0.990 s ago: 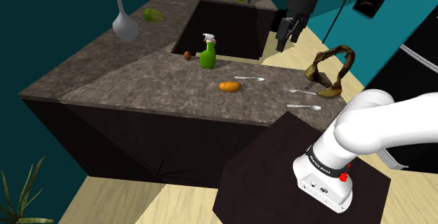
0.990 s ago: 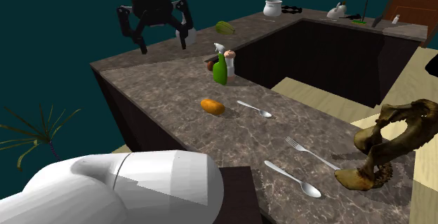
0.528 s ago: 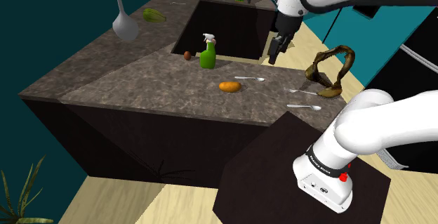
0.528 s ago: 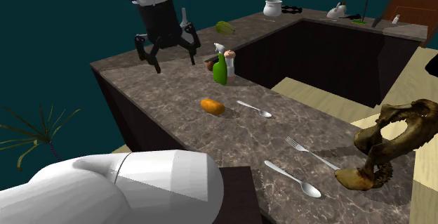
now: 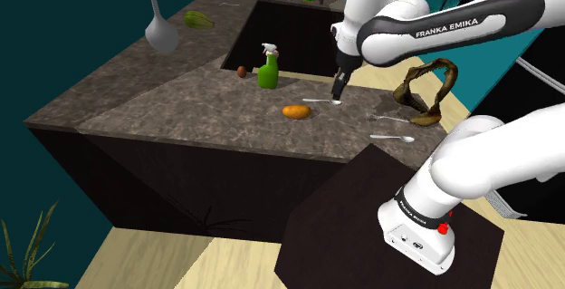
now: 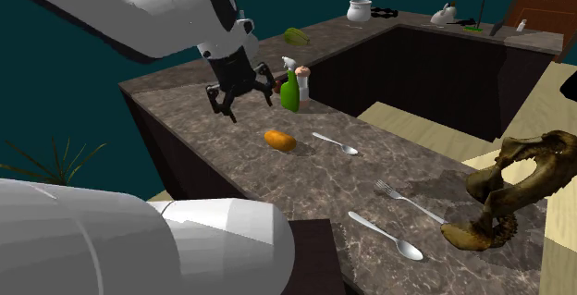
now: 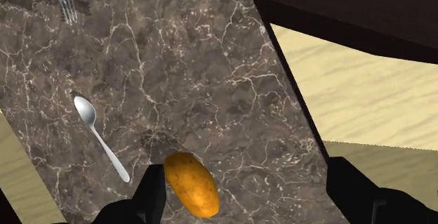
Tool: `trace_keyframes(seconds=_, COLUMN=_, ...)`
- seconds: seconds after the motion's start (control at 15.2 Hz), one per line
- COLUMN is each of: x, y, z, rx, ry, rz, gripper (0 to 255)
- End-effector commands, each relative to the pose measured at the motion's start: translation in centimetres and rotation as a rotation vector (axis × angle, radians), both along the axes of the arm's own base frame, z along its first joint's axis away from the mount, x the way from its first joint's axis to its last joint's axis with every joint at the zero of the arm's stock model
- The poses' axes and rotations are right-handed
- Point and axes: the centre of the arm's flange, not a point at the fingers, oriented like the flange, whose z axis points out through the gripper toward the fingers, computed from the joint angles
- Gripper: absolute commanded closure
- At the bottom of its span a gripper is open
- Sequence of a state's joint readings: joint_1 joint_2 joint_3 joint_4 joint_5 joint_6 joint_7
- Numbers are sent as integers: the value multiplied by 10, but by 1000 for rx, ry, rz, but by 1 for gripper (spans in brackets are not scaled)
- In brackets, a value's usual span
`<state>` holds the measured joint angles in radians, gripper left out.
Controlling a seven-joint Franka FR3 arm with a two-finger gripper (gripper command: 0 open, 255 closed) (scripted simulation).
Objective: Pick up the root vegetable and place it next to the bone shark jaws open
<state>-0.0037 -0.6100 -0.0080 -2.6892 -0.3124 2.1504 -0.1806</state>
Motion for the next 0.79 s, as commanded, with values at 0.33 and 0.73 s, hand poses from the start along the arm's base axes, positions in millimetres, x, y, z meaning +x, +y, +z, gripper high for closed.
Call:
trace_keyframes(seconds=0.33, x=39, y=-11, z=-80, rx=-98, ry=-29, rz=161, gripper=0)
trace_keyframes(seconds=0.73, x=74, y=-24, z=-146, rx=-182, ry=-51, rz=295, gripper=0)
